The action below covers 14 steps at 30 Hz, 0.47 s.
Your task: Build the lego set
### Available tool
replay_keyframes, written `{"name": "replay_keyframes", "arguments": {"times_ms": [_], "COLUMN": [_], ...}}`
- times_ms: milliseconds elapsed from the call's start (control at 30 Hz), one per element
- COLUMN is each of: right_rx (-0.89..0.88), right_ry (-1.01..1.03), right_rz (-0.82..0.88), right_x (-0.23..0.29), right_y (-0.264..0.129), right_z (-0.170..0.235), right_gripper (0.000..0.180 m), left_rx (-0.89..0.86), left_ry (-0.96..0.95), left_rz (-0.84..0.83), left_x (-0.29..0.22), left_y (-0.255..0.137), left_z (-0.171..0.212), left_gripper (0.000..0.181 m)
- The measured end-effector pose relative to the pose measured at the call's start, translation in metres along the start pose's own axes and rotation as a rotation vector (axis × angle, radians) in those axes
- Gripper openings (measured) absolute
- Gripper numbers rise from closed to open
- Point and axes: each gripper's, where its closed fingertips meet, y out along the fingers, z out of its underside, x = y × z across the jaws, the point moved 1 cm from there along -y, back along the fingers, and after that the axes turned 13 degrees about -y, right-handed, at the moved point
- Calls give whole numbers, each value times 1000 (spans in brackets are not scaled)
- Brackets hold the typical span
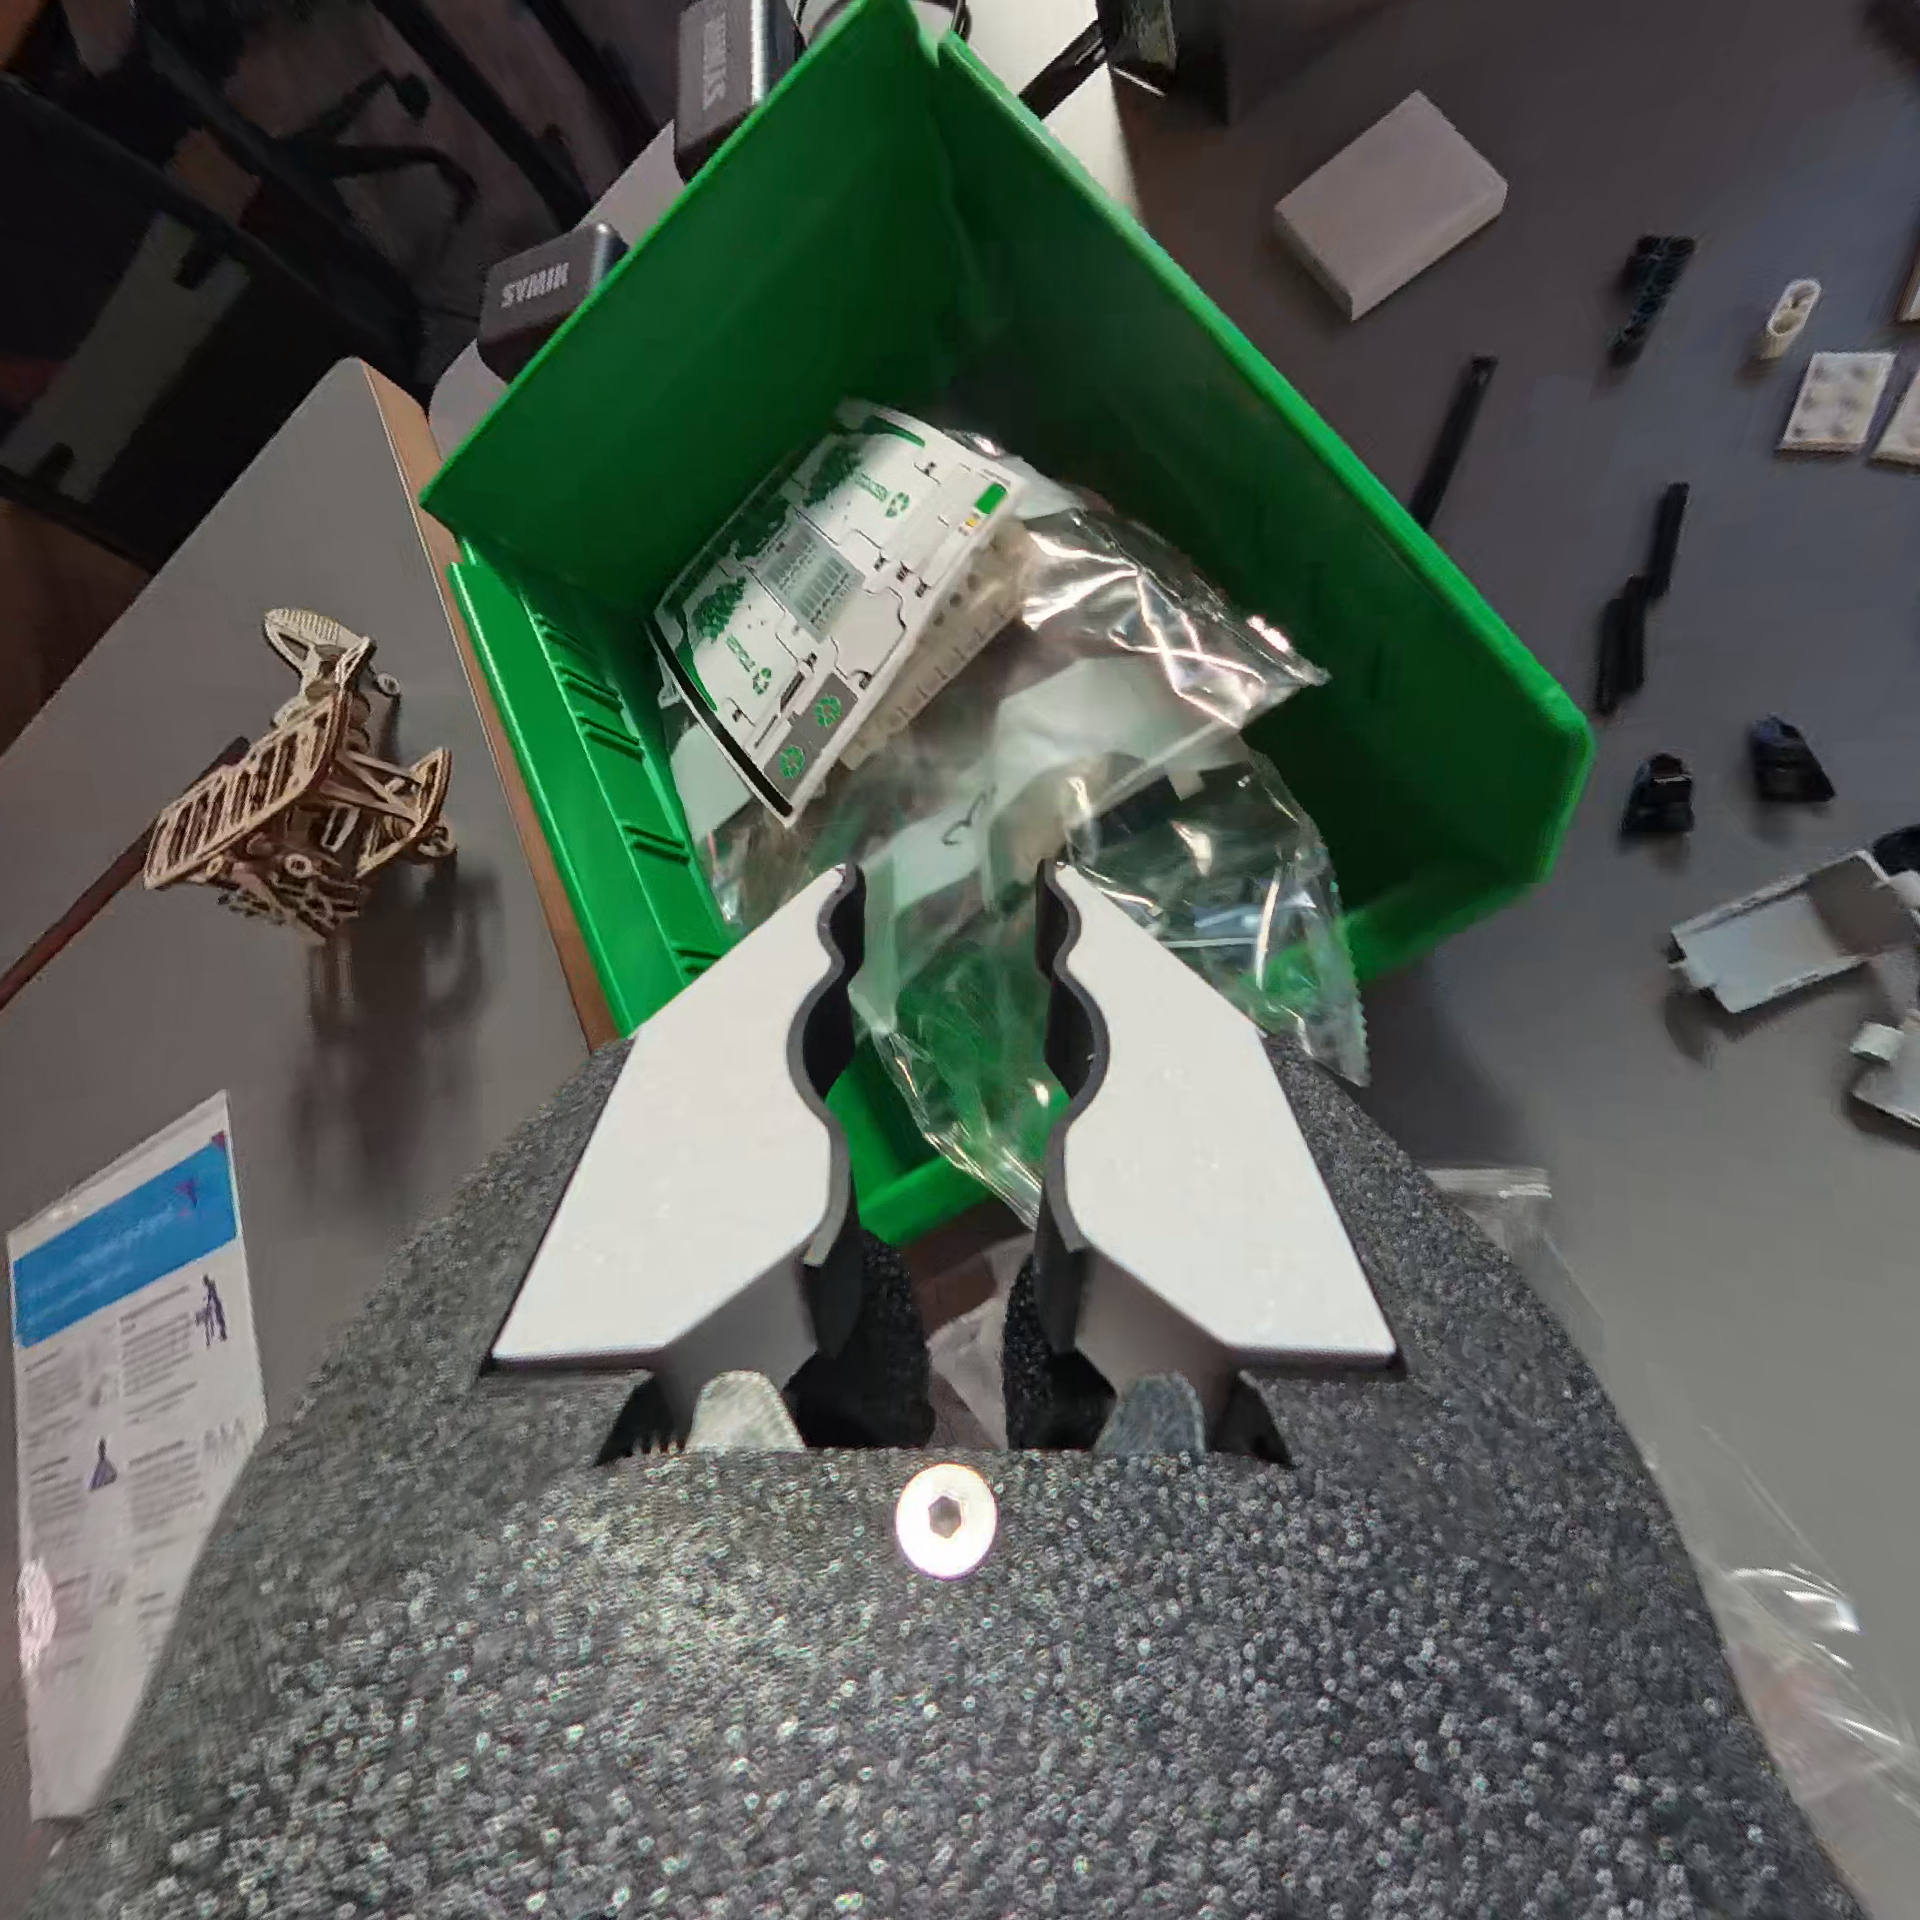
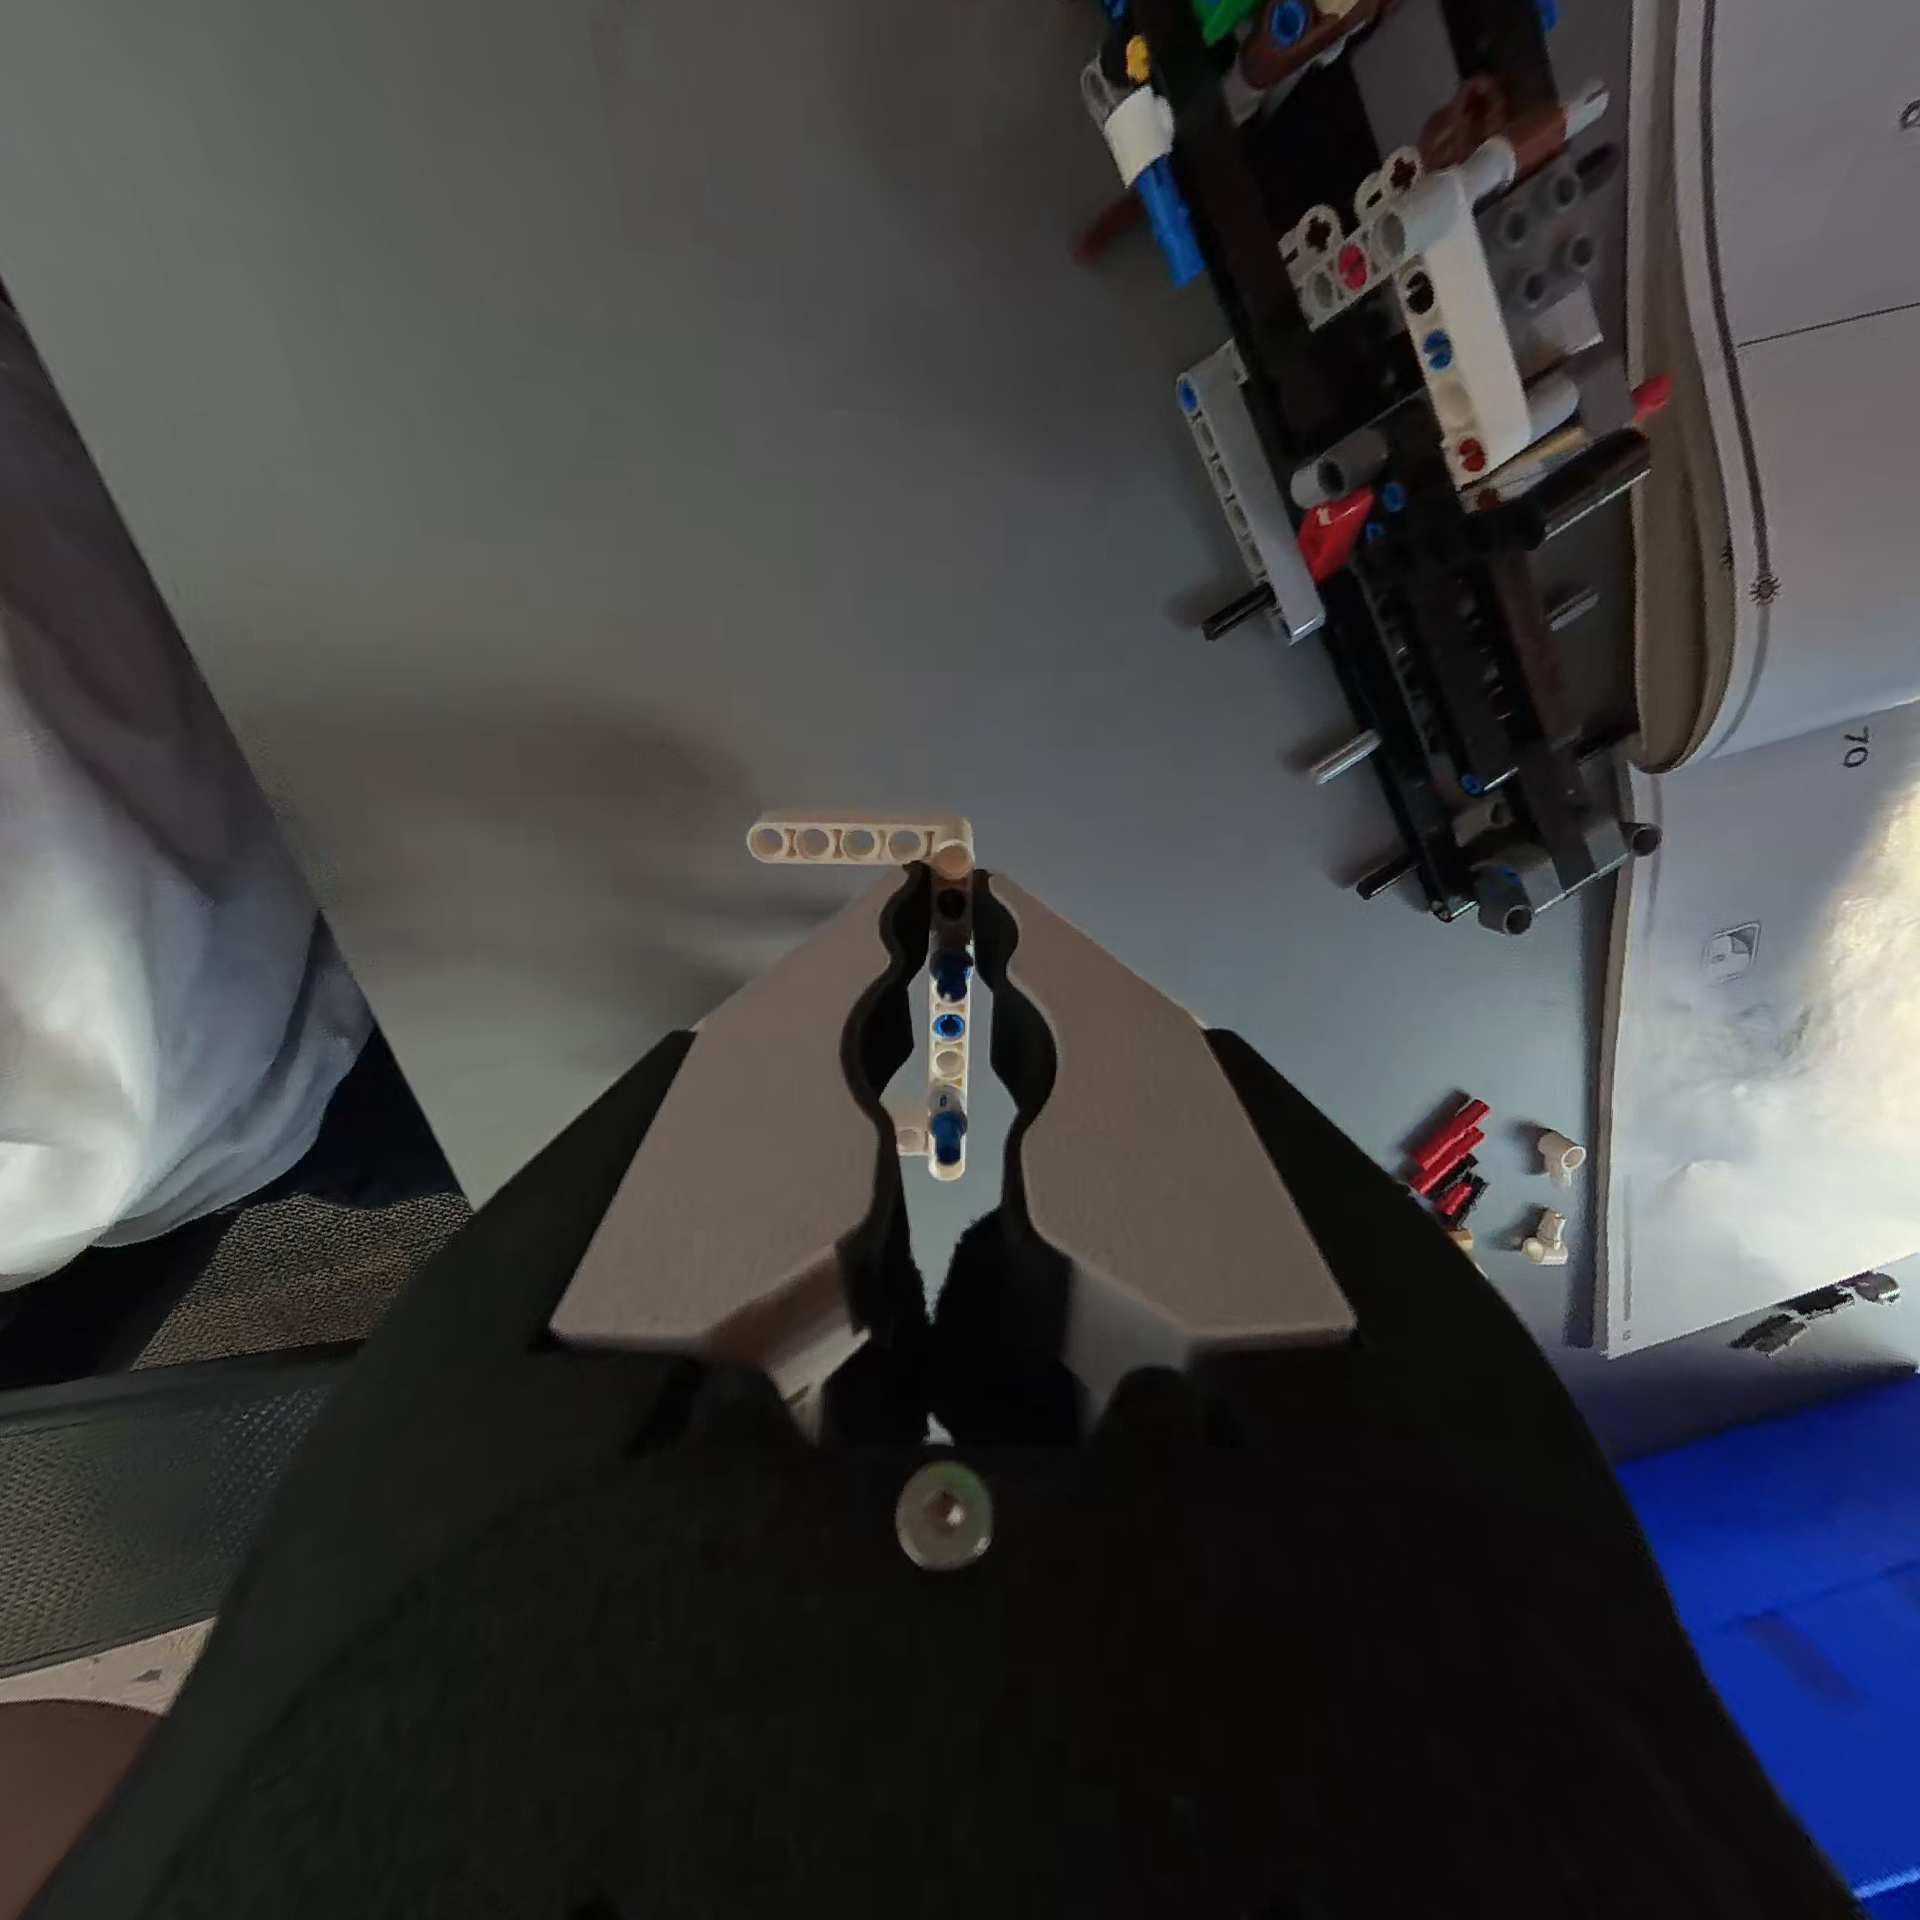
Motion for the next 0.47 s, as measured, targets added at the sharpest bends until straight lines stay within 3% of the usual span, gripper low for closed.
{"name": "replay_keyframes", "arguments": {"times_ms": [33, 167, 467], "right_rx": [1, -17, -116], "right_ry": [5, 29, 85], "right_rz": [-5, 3, 11], "right_x": [-2, -3, -5], "right_y": [4, 11, 19], "right_z": [-1, -5, -7], "right_gripper": [5, 6, 12], "left_rx": [-3, 13, 86], "left_ry": [4, 57, 130], "left_rz": [20, 64, 230], "left_x": [8, 32, 23], "left_y": [9, 39, 79], "left_z": [-7, -26, -27], "left_gripper": [30, 35, 38]}}
